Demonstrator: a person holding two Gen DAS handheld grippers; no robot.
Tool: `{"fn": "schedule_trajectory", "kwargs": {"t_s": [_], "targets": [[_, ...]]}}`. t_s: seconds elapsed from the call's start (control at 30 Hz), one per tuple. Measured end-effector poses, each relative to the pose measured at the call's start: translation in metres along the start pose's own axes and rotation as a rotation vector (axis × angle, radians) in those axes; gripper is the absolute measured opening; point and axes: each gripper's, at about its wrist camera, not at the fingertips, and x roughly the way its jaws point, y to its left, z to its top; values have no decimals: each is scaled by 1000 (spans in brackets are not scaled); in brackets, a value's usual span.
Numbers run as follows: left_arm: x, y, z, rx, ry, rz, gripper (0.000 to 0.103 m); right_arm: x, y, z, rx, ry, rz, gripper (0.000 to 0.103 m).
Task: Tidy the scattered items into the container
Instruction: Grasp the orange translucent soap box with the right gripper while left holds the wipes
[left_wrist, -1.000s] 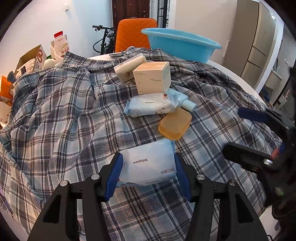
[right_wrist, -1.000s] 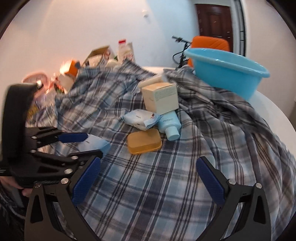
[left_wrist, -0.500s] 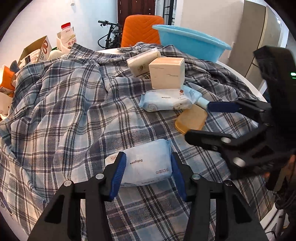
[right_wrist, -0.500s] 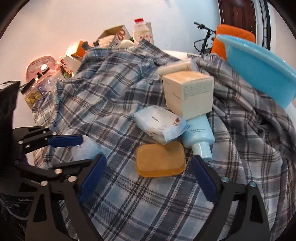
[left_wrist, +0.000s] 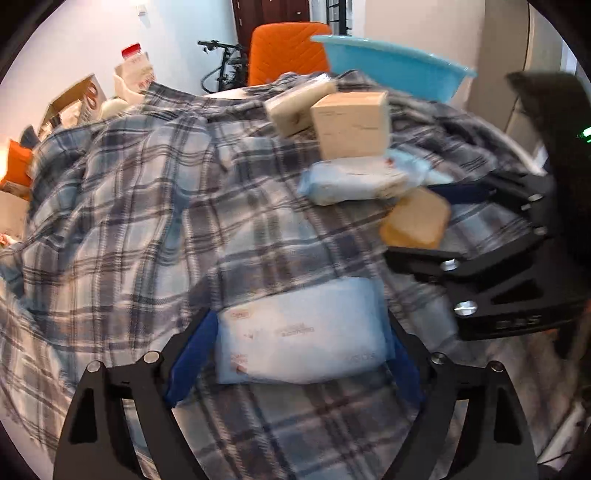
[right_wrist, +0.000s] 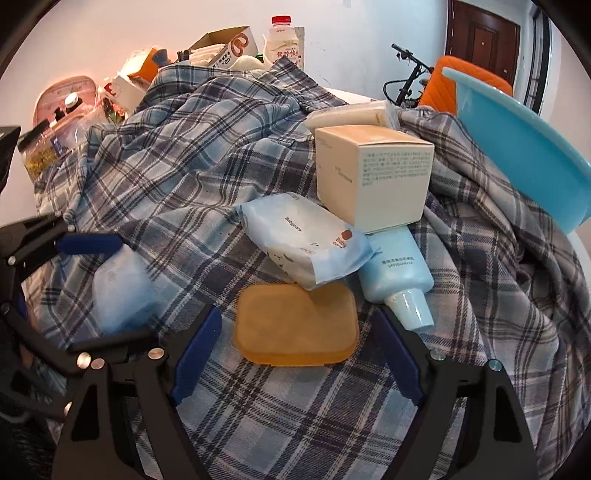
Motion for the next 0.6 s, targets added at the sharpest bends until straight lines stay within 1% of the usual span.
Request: {"fn": "schedule_trajectory", "kwargs": {"t_s": [0.03,0.07,0.1,0.17,0.23,0.27,0.37,0.5,0.6], "targets": [[0,4,0,-28,-4,-22,89,0,0,0,1,-1,0,80],[0,7,0,-40,-4,-26,89,0,-1,0,2,-2,2,80],[0,8,0,-40,-5,-25,89,-1,-1,0,3,-3,3,80],[-1,7,1,-37,-5,-17,85,-1,-1,1,0,-2,-7,76],[-3,7,0,-37,-5,-14,82,-2,-1,1,-10,-5,-20,64],[-4,7,0,-41,-4,-20,82,-2,-1,1,-9,-7,-17,61],[-9,10,-1,-56,-3,-48,81,-5,-4,0,12,-11,-8,61],[-17,4,0,-30,-19,-26,81,-13,-6,-2,37,-26,2,61],[-22,1,0,-21,-28,-27,81,-22,-4,-2,41,-39,2,60]]}}
